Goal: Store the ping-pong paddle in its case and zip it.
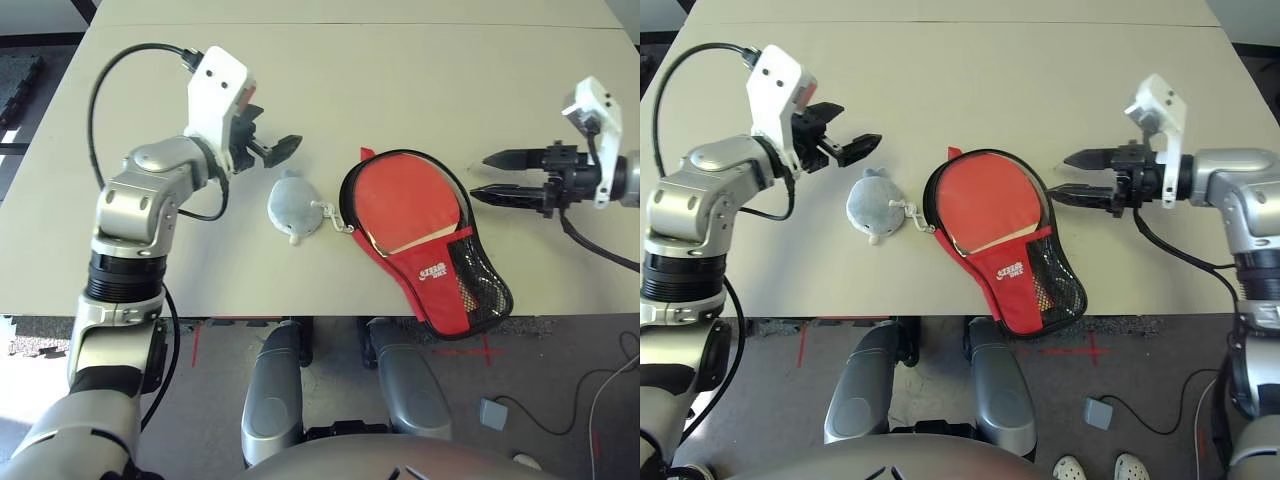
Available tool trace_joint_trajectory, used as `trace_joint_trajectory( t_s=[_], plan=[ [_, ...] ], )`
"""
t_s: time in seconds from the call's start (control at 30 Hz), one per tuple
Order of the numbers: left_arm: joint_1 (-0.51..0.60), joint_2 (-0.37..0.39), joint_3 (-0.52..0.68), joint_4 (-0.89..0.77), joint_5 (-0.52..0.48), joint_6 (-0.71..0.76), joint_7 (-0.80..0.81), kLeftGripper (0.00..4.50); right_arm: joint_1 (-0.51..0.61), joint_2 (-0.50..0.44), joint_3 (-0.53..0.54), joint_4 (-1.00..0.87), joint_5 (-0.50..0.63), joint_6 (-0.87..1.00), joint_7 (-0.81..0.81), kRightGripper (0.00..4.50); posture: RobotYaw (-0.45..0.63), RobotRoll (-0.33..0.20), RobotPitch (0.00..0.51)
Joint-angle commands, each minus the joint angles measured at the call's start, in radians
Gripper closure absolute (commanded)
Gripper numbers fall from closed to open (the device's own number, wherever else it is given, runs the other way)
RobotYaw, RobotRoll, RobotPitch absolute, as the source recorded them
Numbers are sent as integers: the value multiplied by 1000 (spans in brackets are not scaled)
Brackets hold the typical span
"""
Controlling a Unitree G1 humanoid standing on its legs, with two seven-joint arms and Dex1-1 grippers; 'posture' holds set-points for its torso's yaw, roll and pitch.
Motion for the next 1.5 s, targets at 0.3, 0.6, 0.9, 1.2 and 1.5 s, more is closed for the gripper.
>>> trace_joint_trajectory(
  t_s=[0.3, 0.6, 0.9, 1.2, 1.5],
  plan=[
    [60, 70, 47, -121, -124, 124, -72, 0, -20, 111, 138, 43, -158, -188, 82, 40, 98, 0, 319],
    [78, 100, 72, -228, -268, 259, -109, 0, 12, 150, 206, 177, -313, -404, 66, 40, 122, 0, 331],
    [145, 114, -12, -256, -271, 293, -82, 0, 8, 187, 200, 220, -344, -444, 40, 40, 118, 0, 336],
    [157, 108, -100, -201, -222, 251, -74, 0, 28, 188, 192, 199, -343, -441, 20, 40, 93, 0, 337],
    [197, 155, -166, -197, -209, 169, -178, 976, 53, 191, 178, 174, -339, -430, -14, 0, 75, 0, 334]
  ],
)
